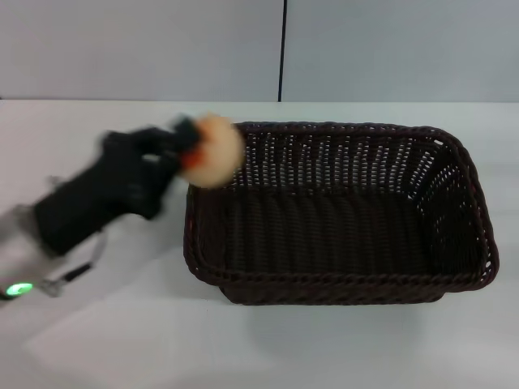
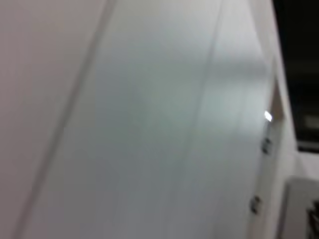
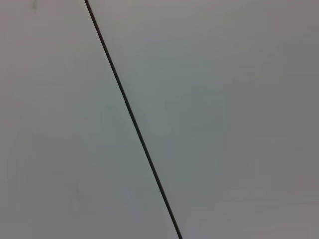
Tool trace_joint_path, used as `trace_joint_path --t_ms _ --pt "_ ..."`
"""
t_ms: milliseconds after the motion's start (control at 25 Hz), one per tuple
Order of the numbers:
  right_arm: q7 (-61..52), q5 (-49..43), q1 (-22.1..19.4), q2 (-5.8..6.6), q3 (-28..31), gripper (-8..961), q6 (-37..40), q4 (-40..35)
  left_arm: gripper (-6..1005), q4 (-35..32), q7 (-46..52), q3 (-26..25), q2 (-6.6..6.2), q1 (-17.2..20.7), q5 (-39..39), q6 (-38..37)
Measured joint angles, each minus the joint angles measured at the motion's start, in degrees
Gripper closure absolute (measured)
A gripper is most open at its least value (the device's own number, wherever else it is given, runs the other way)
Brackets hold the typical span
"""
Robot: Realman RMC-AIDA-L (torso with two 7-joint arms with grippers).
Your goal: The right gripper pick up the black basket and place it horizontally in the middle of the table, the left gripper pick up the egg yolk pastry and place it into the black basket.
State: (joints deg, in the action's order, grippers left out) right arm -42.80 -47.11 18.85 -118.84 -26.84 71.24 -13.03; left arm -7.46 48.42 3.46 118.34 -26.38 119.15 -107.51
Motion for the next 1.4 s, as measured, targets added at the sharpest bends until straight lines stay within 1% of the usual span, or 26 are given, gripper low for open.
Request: trace_joint_path --t_ms 40,80,120,160,200,360,400,440,640,680,720,840,920,960,1160,1280,1360,1400 --pt "0.0 0.0 0.0 -0.02 0.0 329 0.0 0.2 937 0.0 0.0 0.0 0.0 0.0 0.0 0.0" --pt "0.0 0.0 0.0 -0.02 0.0 329 0.0 0.4 935 1.5 -0.1 3.9 0.18 -2.3 0.0 2.4" --pt "0.0 0.0 0.0 -0.02 0.0 329 0.0 0.5 933 2.5 -0.1 6.0 0.25 -3.4 0.0 4.1" --pt "0.0 0.0 0.0 -0.02 0.0 329 0.0 0.5 931 2.5 -0.1 6.0 0.25 -3.4 0.0 4.1" --pt "0.0 0.0 0.0 -0.02 0.0 329 0.1 0.5 929 3.4 -0.2 8.7 0.29 -4.6 0.0 6.8" --pt "0.0 0.0 0.1 -0.01 -0.1 329 0.1 0.7 922 3.4 -0.2 8.7 0.29 -4.6 0.0 6.8" --pt "0.0 0.0 0.2 0.01 -0.3 328 0.1 0.8 920 5.2 -0.2 11.6 0.39 -5.6 0.0 10.5" --pt "0.0 -0.1 0.3 0.03 -0.4 328 0.1 0.9 918 5.8 -0.2 11.8 0.4 -5.6 0.0 11.2" --pt "0.0 -0.1 0.8 0.1 -0.6 328 0.1 0.9 909 5.9 -0.3 11.7 0.33 -5.2 -0.4 10.5" --pt "0.0 -0.1 0.9 0.1 -0.6 328 0.1 0.9 805 5.9 -0.3 11.7 0.33 -5.2 -0.4 10.5" --pt "0.0 -0.1 1.1 0.1 -0.5 328 0.1 0.9 701 5.8 -0.3 10.7 0.2 -4.9 -0.4 9.4" --pt "0.0 -0.1 1.3 0.07 -0.3 329 0.1 1.0 610 5.6 -0.5 7.3 0.13 -3.7 -0.5 7.8" --pt "-0.2 0.0 1.5 0.05 -0.1 329 0.1 1.0 549 5.4 -1.8 3.4 0.04 -2.3 -0.5 6.2" --pt "-0.3 0.0 1.5 0.04 0.0 329 0.2 1.0 519 5.4 -2.8 0.9 0.01 -1.4 -0.5 5.4" --pt "-0.5 0.0 1.6 -0.04 0.0 331 0.7 1.1 257 5.7 -11.9 -12.9 -0.05 4.4 -0.5 2.7" --pt "-0.5 0.1 1.2 -0.05 0.0 332 2.0 1.2 195 6.6 -16.1 -22.9 -0.01 8.4 -0.6 2.4" --pt "-0.6 0.1 0.8 -0.06 0.3 333 3.0 1.4 153 7.9 -17.3 -30.8 0.02 11.4 -0.6 2.3" --pt "-0.6 0.1 0.7 -0.07 0.5 333 3.3 1.5 154 8.2 -17.6 -32.5 0.02 12.1 -0.6 2.2"
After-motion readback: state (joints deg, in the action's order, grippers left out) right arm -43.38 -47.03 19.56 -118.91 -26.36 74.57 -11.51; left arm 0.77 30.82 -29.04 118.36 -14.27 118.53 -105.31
